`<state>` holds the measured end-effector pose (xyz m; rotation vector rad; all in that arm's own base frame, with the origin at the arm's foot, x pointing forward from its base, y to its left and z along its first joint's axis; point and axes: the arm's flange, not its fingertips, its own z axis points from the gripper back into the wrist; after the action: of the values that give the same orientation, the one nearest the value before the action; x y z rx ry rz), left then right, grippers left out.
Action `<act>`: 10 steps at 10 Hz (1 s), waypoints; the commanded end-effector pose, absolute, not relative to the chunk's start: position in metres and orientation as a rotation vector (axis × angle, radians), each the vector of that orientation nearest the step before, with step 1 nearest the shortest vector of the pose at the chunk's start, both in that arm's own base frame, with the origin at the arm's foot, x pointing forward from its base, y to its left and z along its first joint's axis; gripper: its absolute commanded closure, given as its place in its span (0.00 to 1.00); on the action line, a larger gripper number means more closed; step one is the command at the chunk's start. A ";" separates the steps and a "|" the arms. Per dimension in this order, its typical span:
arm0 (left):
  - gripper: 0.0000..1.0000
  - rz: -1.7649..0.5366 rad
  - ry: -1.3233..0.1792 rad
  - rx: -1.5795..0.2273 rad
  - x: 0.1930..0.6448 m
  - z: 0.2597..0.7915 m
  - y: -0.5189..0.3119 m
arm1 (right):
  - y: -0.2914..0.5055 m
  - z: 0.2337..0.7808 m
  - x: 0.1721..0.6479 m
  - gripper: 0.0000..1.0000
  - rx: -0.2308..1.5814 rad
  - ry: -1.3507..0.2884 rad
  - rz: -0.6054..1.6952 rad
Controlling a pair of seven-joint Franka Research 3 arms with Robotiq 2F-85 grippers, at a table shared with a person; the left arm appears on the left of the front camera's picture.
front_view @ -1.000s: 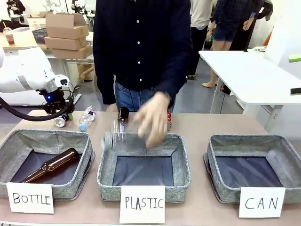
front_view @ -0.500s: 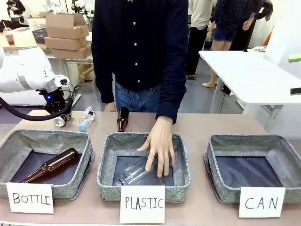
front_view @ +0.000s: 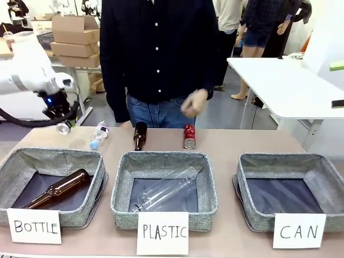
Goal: Sort the can waste into the basket.
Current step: Pick up the can waste from the table and place it in the right Fabric basket.
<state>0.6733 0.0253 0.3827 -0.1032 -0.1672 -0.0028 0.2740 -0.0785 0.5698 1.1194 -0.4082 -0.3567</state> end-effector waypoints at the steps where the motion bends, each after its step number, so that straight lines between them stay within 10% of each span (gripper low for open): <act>1: 1.00 -0.145 -0.185 -0.191 0.566 0.493 0.025 | -0.079 0.573 0.276 0.00 1.149 -0.416 -0.351; 6: 1.00 -0.915 -0.173 -0.311 0.302 0.547 -0.020 | -0.079 0.573 0.276 0.00 1.149 -0.416 -0.351; 10: 1.00 -0.782 -0.159 -0.333 0.351 0.558 -0.023 | -0.079 0.573 0.276 0.00 1.149 -0.416 -0.351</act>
<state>0.3288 -0.0232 0.5497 -0.3381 -0.1760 -0.8171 0.2741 -0.0790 0.5708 1.1188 -0.4094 -0.3567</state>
